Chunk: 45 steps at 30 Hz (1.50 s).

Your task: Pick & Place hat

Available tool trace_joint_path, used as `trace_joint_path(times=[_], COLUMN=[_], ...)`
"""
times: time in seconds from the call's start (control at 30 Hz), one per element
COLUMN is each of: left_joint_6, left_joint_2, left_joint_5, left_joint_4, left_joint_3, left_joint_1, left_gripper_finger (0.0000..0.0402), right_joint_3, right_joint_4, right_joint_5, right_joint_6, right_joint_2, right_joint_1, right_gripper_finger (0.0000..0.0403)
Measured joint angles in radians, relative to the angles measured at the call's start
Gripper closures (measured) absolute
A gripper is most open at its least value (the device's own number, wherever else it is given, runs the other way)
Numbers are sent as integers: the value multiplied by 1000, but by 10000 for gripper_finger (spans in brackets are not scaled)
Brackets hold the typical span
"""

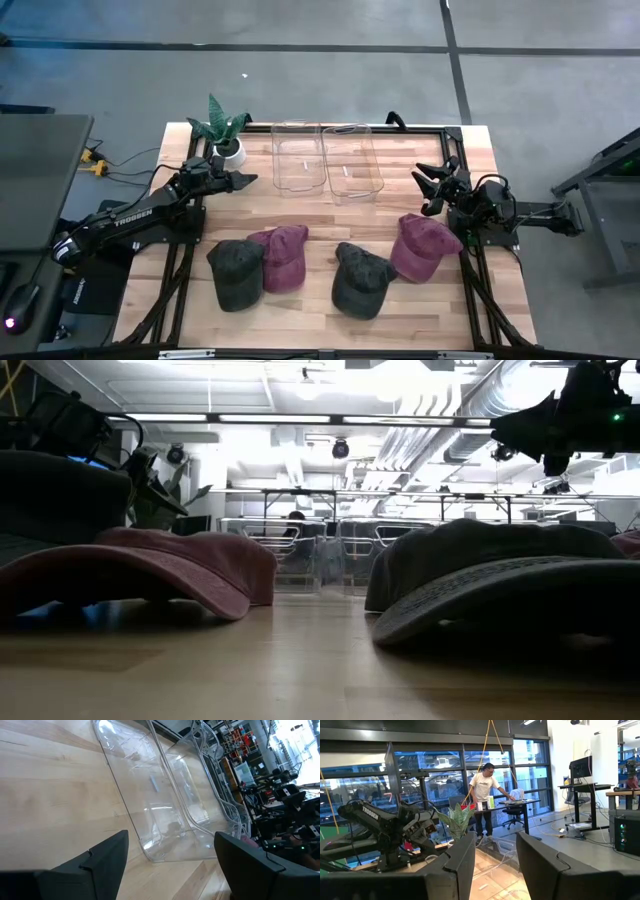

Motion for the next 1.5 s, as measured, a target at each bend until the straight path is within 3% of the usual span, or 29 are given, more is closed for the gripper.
trace_joint_path(times=[1.03,1.2,1.5], left_joint_6=[0,-75,-99], left_joint_2=[0,0,0], left_joint_5=[3,46,251], left_joint_4=[29,0,-2], left_joint_3=[0,18,144], left_joint_1=[0,0,0], left_gripper_finger=[115,115,115], right_joint_3=[0,0,0], right_joint_4=[0,0,0], right_joint_5=[0,0,0], right_joint_6=[0,0,0], right_joint_2=[0,0,0], right_joint_1=[0,0,0], right_gripper_finger=[263,263,263])
